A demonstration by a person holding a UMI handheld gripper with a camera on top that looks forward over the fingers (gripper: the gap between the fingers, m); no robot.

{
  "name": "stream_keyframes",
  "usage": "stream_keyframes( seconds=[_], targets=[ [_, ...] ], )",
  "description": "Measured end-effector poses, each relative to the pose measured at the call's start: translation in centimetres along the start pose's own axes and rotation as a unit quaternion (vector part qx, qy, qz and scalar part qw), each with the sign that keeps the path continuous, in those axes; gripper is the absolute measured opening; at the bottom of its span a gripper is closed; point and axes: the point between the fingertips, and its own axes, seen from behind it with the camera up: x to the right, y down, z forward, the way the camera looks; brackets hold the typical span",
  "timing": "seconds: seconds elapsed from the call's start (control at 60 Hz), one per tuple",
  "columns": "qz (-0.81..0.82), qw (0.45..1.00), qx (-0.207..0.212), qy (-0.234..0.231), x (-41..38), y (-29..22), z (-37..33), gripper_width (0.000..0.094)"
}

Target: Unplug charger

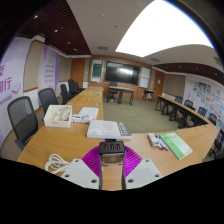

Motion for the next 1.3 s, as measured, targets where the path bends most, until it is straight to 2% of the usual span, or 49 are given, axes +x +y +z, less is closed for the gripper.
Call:
stream_keyframes(
  seconds=[0.067,0.15,0.267,0.367,0.433,0.467,0.567,0.6,0.8,1.033,1.3],
  targets=[
    [-0.011,0.997,-0.072,0.013,2.4,5.8,1.1,0.0253],
    [-0.017,0.992,-0.124,0.015,4.0,12.1,2.3,0.0283],
    [0.001,0.982,-0.188,-0.007,3.9,17.0,2.6,0.0322],
    [0.008,0.977,-0.21,-0.022,3.9,19.4,2.6,0.0367],
    [-0.002,0.979,-0.203,-0.02,4.1,19.0,2.9,0.0408],
    [-0.007,0.979,-0.201,-0.02,4.0,18.9,2.9,0.0464],
    [-0.001,0.981,-0.191,-0.03,3.4,17.7,2.1,0.0794],
    [0.002,0.982,-0.187,-0.032,3.3,17.0,1.5,0.084],
    [-0.008,0.989,-0.149,-0.017,3.2,13.5,-4.3,0.0853],
    [-0.008,0.994,-0.108,0.004,2.4,10.6,-16.6,0.0854],
    [-0.003,0.995,-0.098,0.017,2.1,10.6,-27.7,0.0849]
  ],
)
